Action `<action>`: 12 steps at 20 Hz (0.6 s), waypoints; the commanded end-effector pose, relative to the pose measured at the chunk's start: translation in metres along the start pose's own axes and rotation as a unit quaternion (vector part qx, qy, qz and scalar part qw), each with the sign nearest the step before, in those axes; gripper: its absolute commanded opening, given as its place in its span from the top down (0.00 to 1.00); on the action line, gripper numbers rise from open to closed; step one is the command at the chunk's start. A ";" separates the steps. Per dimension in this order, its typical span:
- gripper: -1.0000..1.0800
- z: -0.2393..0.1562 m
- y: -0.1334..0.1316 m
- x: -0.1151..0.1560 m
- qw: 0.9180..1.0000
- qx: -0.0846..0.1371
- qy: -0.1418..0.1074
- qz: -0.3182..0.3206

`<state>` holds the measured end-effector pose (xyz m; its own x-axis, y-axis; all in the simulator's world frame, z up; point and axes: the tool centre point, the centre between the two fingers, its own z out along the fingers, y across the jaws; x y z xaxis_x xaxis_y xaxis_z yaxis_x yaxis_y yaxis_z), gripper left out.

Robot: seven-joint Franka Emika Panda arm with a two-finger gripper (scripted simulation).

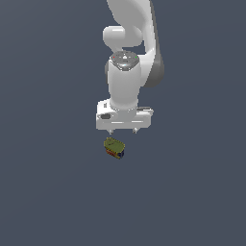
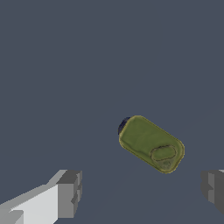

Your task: Pick up the object and move it to a goal position.

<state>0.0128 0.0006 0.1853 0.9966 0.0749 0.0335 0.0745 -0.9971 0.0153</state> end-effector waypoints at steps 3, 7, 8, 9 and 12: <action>0.04 0.001 0.001 0.000 1.000 0.000 0.000 -0.008; 0.04 0.004 0.002 0.000 1.000 0.000 -0.001 -0.026; 0.04 0.005 0.003 0.000 0.999 0.000 -0.001 -0.032; 0.04 0.006 0.004 0.000 0.999 0.000 -0.002 -0.039; 0.04 0.010 0.006 0.000 0.998 -0.001 -0.003 -0.063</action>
<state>0.0138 -0.0040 0.1775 0.9840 0.1760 0.0277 0.1755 -0.9843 0.0195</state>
